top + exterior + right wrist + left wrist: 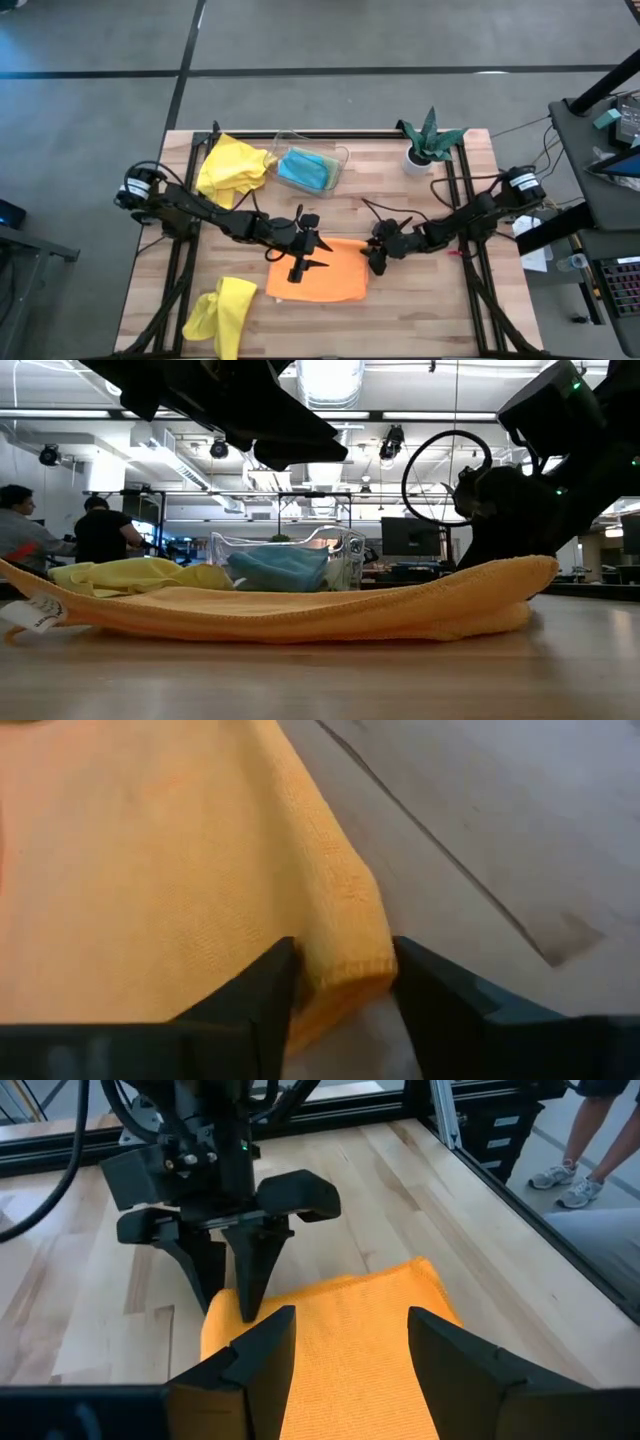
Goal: Fold microfiber towels
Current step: Fold the orange towel
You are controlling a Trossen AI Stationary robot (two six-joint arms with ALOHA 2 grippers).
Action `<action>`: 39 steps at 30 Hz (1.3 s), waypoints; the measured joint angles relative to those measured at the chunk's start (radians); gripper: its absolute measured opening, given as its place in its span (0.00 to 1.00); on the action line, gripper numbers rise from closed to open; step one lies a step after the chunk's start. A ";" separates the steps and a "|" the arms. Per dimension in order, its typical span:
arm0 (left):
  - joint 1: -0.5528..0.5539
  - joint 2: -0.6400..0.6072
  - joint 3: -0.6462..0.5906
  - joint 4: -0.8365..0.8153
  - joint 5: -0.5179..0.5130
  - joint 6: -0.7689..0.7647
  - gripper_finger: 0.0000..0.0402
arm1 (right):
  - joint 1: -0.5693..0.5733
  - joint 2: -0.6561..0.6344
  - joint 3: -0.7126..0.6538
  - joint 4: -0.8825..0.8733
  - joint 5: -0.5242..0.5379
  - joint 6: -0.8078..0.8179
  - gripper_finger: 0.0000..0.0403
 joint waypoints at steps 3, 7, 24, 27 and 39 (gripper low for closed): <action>0.000 0.000 0.000 0.000 0.000 0.000 0.44 | 0.000 0.026 0.000 0.046 0.000 -0.042 0.29; 0.000 0.000 -0.006 0.001 0.000 0.000 0.44 | 0.000 0.031 0.011 0.045 -0.010 -0.088 0.12; 0.024 0.000 -0.033 0.030 -0.070 -0.053 0.47 | 0.009 0.018 0.347 -0.186 -0.001 -0.363 0.03; 0.025 0.000 -0.033 0.021 -0.083 -0.056 0.51 | 0.017 0.021 0.438 -0.295 0.005 -0.387 0.03; 0.057 0.095 -0.005 0.035 -0.041 -0.053 0.61 | 0.048 0.040 0.604 -0.507 0.002 -0.413 0.03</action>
